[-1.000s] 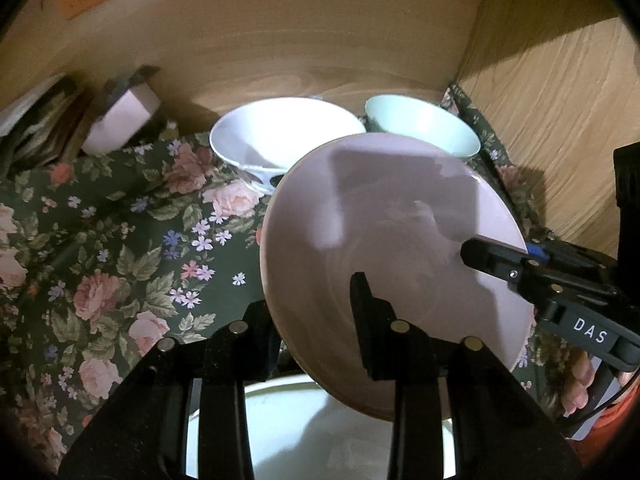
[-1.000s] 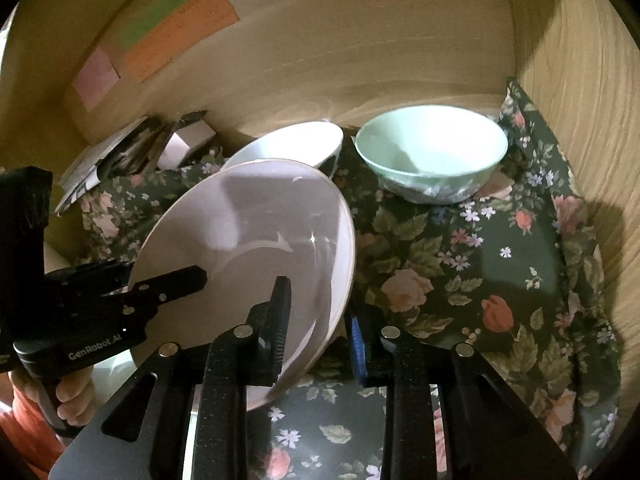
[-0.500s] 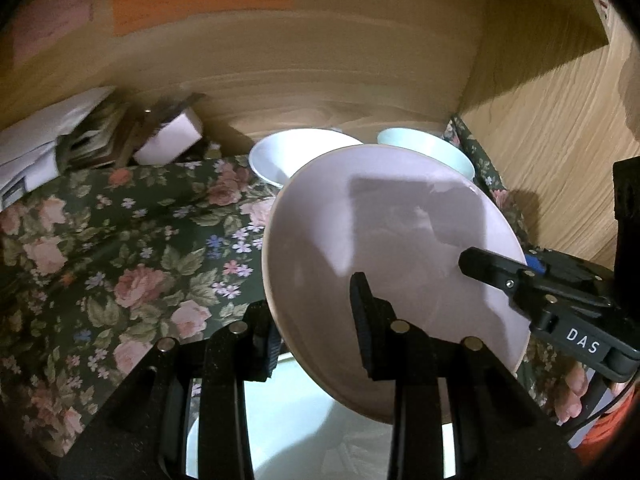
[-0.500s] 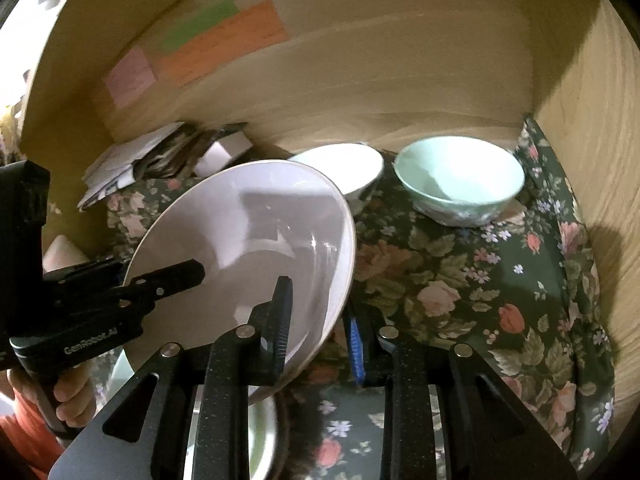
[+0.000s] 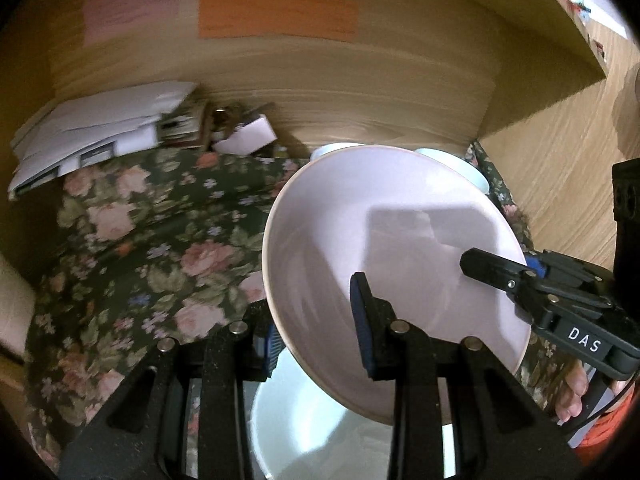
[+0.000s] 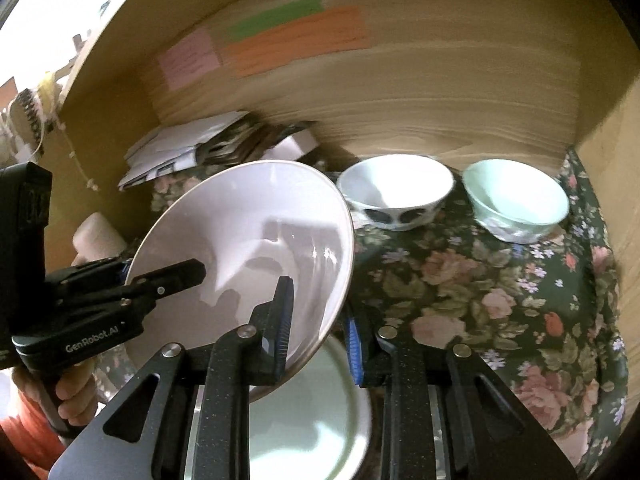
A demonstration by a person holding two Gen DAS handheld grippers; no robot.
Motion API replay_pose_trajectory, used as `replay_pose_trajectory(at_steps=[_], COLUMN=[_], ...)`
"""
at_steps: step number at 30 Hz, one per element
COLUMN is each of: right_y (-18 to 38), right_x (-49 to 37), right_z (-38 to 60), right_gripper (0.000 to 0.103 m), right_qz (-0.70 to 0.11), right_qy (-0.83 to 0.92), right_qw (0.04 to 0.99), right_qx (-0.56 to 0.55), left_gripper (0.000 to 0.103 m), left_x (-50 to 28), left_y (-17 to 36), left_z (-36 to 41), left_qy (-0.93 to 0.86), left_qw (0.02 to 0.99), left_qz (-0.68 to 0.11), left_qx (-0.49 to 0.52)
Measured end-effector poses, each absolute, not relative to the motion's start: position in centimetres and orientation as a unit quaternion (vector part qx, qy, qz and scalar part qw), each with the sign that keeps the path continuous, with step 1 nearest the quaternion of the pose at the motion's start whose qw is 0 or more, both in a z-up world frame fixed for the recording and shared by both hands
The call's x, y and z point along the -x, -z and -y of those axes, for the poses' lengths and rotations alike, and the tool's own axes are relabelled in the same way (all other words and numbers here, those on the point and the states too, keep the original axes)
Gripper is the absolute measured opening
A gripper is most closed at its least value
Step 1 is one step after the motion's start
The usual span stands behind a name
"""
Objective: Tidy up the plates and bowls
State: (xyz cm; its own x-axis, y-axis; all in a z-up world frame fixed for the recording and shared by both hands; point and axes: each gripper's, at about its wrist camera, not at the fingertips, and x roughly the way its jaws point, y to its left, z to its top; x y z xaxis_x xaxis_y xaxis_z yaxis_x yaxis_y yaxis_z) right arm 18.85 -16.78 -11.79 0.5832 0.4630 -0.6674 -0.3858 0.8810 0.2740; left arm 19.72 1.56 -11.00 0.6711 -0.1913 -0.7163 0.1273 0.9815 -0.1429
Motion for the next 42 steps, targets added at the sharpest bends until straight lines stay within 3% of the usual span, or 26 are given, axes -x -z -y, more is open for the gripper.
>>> replay_pose_trajectory(at_steps=[26, 42], right_y=[12.7, 15.9], right_x=[-16.1, -17.0], right_z=[4.4, 0.2], right_gripper=[0.022, 0.021], right_qz=[-0.398, -0.450], right_qy=[-0.349, -0.367], right_qw=[0.848, 0.814], right_qx=[-0.003, 0.026], left_gripper=[0.032, 0.032], left_x=[-11.3, -10.5], left_y=[12.1, 16.0], left_z=[-13.4, -17.2], left_qy=[-0.021, -0.045], left_qw=[0.919, 0.902], left_qz=[-0.384, -0.413], left_qx=[0.088, 0.120])
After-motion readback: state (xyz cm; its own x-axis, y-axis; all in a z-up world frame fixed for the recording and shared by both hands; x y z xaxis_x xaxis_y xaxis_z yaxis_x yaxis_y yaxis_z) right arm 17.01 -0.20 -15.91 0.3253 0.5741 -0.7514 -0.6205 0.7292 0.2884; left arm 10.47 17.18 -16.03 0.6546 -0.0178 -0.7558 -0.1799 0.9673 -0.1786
